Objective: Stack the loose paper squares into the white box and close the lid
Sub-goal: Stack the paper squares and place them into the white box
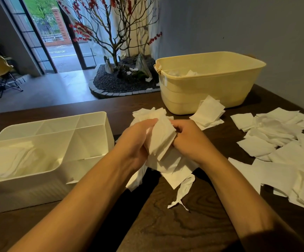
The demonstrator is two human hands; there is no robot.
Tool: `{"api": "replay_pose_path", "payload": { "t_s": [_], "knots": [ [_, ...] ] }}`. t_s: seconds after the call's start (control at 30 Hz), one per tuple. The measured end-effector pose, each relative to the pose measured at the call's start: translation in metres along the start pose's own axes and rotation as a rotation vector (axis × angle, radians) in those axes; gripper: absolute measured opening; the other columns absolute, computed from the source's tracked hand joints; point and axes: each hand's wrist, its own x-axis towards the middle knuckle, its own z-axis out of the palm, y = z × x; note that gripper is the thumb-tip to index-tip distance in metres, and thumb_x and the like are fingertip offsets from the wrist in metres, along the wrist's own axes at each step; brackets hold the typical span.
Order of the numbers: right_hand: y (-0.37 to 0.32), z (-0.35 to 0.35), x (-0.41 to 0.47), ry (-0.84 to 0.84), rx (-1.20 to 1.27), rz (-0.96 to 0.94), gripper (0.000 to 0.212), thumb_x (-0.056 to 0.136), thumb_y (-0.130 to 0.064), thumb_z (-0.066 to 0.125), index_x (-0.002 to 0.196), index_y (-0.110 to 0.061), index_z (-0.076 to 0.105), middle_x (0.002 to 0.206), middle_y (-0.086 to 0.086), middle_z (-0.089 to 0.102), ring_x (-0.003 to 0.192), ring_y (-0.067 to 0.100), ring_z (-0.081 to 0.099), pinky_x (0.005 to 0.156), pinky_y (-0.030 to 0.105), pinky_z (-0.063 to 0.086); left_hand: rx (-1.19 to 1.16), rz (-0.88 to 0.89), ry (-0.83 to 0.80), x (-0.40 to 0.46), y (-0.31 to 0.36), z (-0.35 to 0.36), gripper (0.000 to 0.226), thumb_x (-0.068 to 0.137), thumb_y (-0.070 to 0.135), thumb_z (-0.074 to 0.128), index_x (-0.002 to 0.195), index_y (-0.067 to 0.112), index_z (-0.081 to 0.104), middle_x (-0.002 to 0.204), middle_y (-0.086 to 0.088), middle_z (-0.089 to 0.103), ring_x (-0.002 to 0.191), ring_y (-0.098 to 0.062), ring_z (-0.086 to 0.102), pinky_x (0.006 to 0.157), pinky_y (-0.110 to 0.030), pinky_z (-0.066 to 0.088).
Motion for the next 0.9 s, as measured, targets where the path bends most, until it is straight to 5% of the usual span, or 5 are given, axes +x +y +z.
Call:
{"api": "replay_pose_path", "payload": {
  "t_s": [0.13,0.27,0.43,0.6,0.9],
  "knots": [
    [-0.004,-0.005,-0.001,-0.048,0.198,0.197,0.035,0.098,-0.023,0.053,0.066,-0.014,0.064,0.061,0.001,0.058,0.063,0.019,0.053,0.062,0.035,0.041,0.033,0.049,0.039,0.004,0.002,-0.001,0.034,0.095,0.011,0.064,0.128,0.008,0.061,0.11,-0.014,0.074,0.102,-0.029,0.071,0.083,-0.041,0.057],
    [-0.005,-0.008,0.0,-0.171,0.262,0.236,0.048,0.096,-0.038,0.046,0.096,0.006,0.065,0.076,0.008,0.063,0.072,0.021,0.057,0.068,0.039,0.042,-0.017,0.073,0.068,0.005,0.005,-0.007,0.037,0.097,0.011,0.059,0.133,0.006,0.057,0.117,-0.017,0.072,0.109,-0.033,0.069,0.093,-0.047,0.056],
    [-0.007,-0.006,-0.002,-0.162,0.286,0.181,0.058,0.074,-0.073,0.064,0.087,-0.018,0.076,0.088,0.005,0.072,0.084,0.024,0.066,0.075,0.037,0.049,0.039,0.122,0.048,-0.003,0.005,-0.007,0.035,0.095,0.015,0.059,0.127,0.003,0.062,0.114,-0.018,0.073,0.108,-0.034,0.07,0.102,-0.05,0.052],
    [-0.006,-0.003,-0.005,-0.043,0.227,0.077,0.016,0.091,-0.008,0.064,0.095,-0.016,0.078,0.098,0.01,0.076,0.097,0.028,0.071,0.093,0.052,0.055,0.089,0.128,-0.006,-0.003,0.011,-0.012,0.068,0.09,0.059,0.056,0.14,0.014,0.056,0.129,-0.012,0.068,0.117,-0.031,0.066,0.108,-0.05,0.046],
    [-0.006,0.003,-0.002,-0.148,0.28,0.068,0.029,0.077,-0.027,0.069,0.098,-0.007,0.075,0.105,0.025,0.071,0.105,0.044,0.065,0.098,0.061,0.049,0.014,0.044,-0.074,-0.009,0.025,-0.01,0.075,0.098,0.07,0.03,0.123,0.01,0.067,0.116,-0.017,0.073,0.1,-0.03,0.073,0.081,-0.042,0.056]
  ]
}}
